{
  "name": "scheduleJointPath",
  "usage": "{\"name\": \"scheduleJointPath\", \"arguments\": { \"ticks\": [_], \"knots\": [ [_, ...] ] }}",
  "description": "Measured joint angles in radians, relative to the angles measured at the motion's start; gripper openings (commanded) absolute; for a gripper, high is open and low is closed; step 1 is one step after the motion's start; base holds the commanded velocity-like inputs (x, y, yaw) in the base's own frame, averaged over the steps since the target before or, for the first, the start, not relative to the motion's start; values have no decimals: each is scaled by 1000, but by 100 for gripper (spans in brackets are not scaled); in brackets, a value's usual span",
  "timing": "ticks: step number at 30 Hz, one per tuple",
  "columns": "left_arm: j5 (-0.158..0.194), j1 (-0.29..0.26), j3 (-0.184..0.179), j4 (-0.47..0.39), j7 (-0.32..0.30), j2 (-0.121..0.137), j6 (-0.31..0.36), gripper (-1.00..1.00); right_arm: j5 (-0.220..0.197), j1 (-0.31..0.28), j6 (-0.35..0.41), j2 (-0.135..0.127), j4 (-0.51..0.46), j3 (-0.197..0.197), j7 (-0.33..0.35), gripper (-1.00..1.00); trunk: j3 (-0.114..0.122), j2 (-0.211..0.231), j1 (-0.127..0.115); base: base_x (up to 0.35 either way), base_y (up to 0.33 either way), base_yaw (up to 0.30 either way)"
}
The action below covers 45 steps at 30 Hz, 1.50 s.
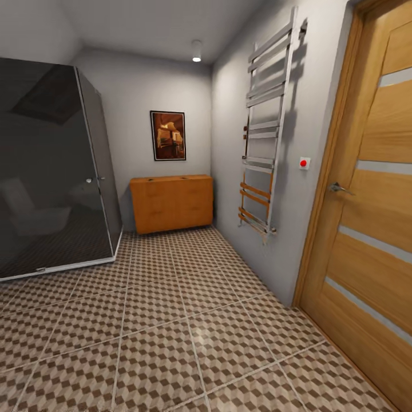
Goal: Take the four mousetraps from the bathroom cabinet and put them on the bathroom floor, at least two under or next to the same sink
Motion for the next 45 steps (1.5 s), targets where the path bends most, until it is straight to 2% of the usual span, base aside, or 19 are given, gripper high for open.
{"name": "scheduleJointPath", "arguments": {
  "ticks": [25,45],
  "knots": [
    [-1,0,-1,0,0,-3,1,100,0,0,0,-1,0,0,1,100,0,0,0,7,0,281],
    [0,0,0,0,0,1,7,100,0,0,0,-5,0,0,4,100,0,0,-1,285,0,33]
  ]
}}
